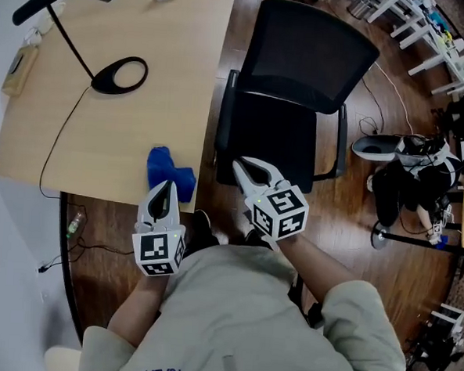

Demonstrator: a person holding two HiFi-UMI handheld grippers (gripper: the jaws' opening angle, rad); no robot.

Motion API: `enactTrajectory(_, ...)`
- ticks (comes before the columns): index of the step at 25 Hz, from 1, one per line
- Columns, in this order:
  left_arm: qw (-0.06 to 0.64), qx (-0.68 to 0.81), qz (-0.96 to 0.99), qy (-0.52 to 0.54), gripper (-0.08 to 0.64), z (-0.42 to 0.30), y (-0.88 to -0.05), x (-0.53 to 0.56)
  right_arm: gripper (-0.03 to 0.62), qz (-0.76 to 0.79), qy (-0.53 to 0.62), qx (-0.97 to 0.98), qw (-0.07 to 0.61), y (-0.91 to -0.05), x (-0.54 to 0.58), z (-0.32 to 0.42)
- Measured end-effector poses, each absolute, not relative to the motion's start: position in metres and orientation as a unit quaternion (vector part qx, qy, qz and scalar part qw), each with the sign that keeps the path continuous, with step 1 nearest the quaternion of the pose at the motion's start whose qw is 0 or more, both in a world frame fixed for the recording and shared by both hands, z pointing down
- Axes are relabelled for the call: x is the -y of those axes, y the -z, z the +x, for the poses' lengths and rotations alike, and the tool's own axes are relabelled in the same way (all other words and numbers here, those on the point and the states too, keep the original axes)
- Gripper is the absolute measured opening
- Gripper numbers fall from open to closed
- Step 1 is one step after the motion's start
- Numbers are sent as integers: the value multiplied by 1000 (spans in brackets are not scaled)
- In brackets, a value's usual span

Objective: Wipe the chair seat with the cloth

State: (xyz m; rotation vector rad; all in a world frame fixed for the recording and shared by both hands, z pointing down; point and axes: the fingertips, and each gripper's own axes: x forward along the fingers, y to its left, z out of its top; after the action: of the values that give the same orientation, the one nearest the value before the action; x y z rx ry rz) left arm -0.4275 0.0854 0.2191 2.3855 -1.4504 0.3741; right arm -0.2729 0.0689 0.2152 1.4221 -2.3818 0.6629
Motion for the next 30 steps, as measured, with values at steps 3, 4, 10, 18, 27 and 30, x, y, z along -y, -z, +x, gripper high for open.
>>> enactTrajectory(3, 144, 483, 855, -125, 5, -388, -196, -90, 0, 542, -215, 806, 103, -188, -83, -225)
enactTrajectory(4, 139, 475, 860, -123, 5, -373, -188, -93, 0, 554, -207, 801, 93, -179, -90, -211)
enactTrajectory(10, 110, 439, 886, -105, 3, -284, -148, -127, 0, 604, -163, 777, 69, -139, -152, -134)
enactTrajectory(18, 76, 409, 905, -95, 3, -192, -114, -198, 0, 630, -117, 766, 48, -98, -250, -60)
enactTrajectory(27, 71, 442, 889, -95, 3, -157, -108, -278, 0, 616, -107, 780, 29, -96, -338, -22)
enactTrajectory(30, 65, 443, 890, -88, 3, -147, -103, -285, 0, 615, -99, 782, 29, -94, -338, -14)
